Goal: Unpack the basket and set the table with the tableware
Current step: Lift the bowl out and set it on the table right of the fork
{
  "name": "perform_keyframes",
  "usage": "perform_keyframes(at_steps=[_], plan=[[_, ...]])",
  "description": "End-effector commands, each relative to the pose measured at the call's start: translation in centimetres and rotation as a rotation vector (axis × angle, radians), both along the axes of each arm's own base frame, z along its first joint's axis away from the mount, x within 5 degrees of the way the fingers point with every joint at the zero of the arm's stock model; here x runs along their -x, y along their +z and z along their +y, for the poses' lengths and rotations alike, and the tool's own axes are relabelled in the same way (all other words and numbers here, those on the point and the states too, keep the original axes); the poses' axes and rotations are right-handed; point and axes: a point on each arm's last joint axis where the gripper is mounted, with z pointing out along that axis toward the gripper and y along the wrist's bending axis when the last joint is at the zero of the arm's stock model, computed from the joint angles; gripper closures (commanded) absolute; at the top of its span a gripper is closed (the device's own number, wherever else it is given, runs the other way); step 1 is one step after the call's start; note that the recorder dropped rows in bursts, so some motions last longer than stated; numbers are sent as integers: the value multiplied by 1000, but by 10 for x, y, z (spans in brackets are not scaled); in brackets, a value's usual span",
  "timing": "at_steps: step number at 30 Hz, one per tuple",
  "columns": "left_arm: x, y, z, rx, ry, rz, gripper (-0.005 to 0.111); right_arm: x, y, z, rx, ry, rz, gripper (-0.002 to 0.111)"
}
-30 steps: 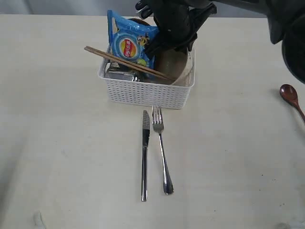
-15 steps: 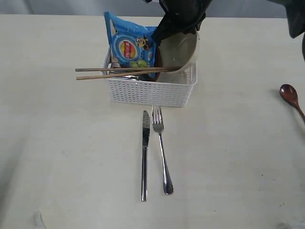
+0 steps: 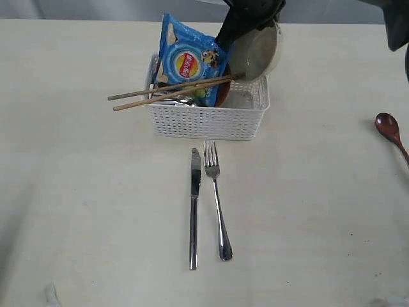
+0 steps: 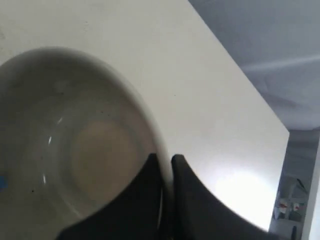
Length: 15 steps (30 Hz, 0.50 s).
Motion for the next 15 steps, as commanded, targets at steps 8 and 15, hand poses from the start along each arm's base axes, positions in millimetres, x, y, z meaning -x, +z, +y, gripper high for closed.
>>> perform_keyframes(at_steps=[8,15], plan=[[0,0,0,4,-3,-4,107,-11,13,-16,95,9,-70,109],[0,0,0,4,-3,-4,107,-14,15,-27,74,-19,-57,109]])
